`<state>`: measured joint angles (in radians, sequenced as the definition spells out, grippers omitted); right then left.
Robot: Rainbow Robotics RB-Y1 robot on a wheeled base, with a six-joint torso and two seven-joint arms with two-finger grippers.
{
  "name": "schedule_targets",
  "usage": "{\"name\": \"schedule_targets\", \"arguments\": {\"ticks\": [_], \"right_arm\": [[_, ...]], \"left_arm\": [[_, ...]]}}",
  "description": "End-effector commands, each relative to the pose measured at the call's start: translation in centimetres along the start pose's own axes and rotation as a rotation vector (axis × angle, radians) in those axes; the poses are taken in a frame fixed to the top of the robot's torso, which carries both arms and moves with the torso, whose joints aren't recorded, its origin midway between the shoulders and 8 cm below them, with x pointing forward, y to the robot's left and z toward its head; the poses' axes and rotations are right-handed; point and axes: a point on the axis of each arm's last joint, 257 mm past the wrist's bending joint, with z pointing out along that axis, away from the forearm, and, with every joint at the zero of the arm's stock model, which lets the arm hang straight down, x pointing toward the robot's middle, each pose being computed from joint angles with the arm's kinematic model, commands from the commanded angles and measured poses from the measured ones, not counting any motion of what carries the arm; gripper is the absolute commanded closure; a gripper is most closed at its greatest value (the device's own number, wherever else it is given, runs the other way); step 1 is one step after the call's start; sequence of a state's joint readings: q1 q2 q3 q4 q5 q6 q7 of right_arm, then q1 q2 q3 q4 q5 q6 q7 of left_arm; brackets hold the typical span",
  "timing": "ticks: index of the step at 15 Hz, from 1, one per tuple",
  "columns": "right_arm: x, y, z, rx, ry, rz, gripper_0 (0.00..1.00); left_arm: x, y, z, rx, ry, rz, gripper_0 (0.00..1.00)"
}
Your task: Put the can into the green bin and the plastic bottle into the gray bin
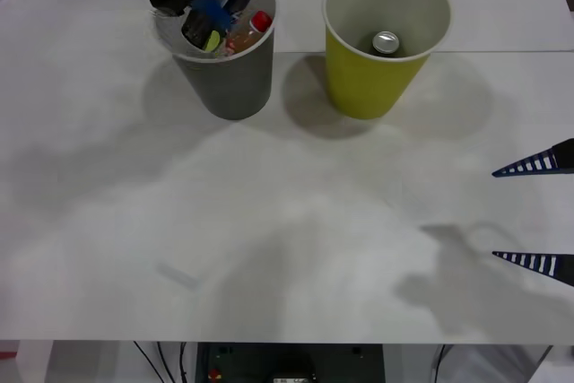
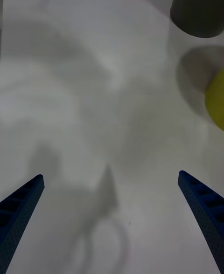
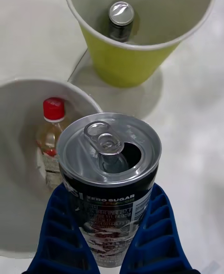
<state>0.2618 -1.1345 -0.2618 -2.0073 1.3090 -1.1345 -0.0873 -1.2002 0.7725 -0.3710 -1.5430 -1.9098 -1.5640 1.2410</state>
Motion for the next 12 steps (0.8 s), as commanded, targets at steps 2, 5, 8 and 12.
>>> {"name": "schedule_targets", "arguments": {"ticks": [2, 5, 8, 12], "right_arm": [[0.0, 0.0, 0.0, 0.0, 0.0, 0.0, 0.0], [0.0, 0.0, 0.0, 0.0, 0.0, 0.0, 0.0], [0.0, 0.0, 0.0, 0.0, 0.0, 0.0, 0.0], [0.0, 0.0, 0.0, 0.0, 0.0, 0.0, 0.0]], "left_arm": [[-3.7, 0.3, 1.1, -0.001, -0.015, -0.017, 1.0], [-6.3, 0.3, 3.1, -0.026, -0.055, 0.0, 1.0], [-8.1, -0.5, 4.8, -0.066, -0.06, 0.032, 1.0], [-9.9, -2.2, 6.2, -0.106, -0.007, 0.084, 1.0]]}}
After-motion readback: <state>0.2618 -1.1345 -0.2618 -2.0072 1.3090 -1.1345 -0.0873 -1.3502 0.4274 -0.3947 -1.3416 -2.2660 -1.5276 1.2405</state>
